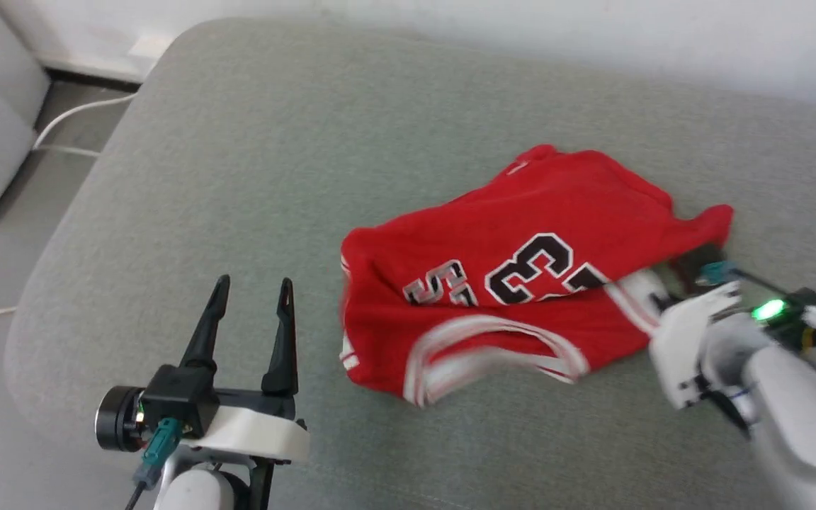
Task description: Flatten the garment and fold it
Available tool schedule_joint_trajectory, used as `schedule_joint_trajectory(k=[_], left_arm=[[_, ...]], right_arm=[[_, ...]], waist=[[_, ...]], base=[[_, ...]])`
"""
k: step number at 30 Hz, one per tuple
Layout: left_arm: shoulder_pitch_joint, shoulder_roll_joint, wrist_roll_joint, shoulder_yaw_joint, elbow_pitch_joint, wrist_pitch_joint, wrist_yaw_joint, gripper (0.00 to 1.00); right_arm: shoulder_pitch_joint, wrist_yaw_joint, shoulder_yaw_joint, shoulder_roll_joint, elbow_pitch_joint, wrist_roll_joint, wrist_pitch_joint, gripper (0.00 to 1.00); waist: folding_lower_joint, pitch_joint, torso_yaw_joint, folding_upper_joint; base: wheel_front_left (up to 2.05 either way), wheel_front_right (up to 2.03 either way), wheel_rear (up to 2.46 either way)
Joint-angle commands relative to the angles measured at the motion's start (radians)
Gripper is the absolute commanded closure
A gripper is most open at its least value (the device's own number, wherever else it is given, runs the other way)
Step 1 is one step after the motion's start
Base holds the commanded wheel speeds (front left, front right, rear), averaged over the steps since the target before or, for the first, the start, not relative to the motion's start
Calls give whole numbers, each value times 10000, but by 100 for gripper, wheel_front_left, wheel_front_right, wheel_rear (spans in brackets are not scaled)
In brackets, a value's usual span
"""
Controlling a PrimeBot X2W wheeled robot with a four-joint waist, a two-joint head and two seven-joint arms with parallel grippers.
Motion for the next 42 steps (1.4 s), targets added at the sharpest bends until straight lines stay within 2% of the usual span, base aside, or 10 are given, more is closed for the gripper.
schedule_joint_trajectory(k=[1,7,12,16,17,24,28,31,36,42], left_arm=[[64,-54,103,69,13,-47,-108,0],[197,-69,147,234,22,-47,-203,0],[223,-84,153,249,83,-47,-260,0],[175,-94,67,141,412,-47,-368,0],[154,-96,50,89,547,-47,-411,0],[178,-106,-449,-321,2076,68,-738,0],[46,-107,-812,-573,2804,1155,-911,0],[-41,-107,-980,-542,2944,1730,-867,0],[-352,-35,-1023,-492,3012,2726,-489,0],[-719,364,-421,-424,3358,3972,405,0]], right_arm=[[133,-27,-391,-233,-82,-131,-124,100],[770,-27,-2813,-546,-1082,-1119,10,100],[1981,-27,-4775,116,-2333,-1894,608,100],[2770,-27,-5457,771,-2896,-2227,959,100],[2858,-27,-5569,898,-3022,-2318,884,0],[3287,-27,-5600,1637,-4291,-2388,-234,0],[3730,-27,-5497,1889,-5184,-2260,-867,0],[3947,-27,-5470,2028,-5506,-2193,-1108,0],[4279,-27,-5385,2314,-5855,-2043,-1609,0],[4324,-27,-5202,2436,-5826,-2080,-1992,0]], waist=[[-1,-404,-645,0],[-1,-557,-1454,0],[-1,-532,-1963,0],[-1,-446,-2272,0],[-1,-435,-2336,0],[-1,-497,-2669,0],[-1,-471,-2834,0],[-1,-424,-2925,0],[-1,-220,-3185,0],[-1,109,-3510,0]], base=[[0,0,0],[0,0,0],[0,0,0],[0,0,0],[0,0,0],[0,0,0],[0,0,0],[0,0,0],[0,0,0],[0,0,0]])
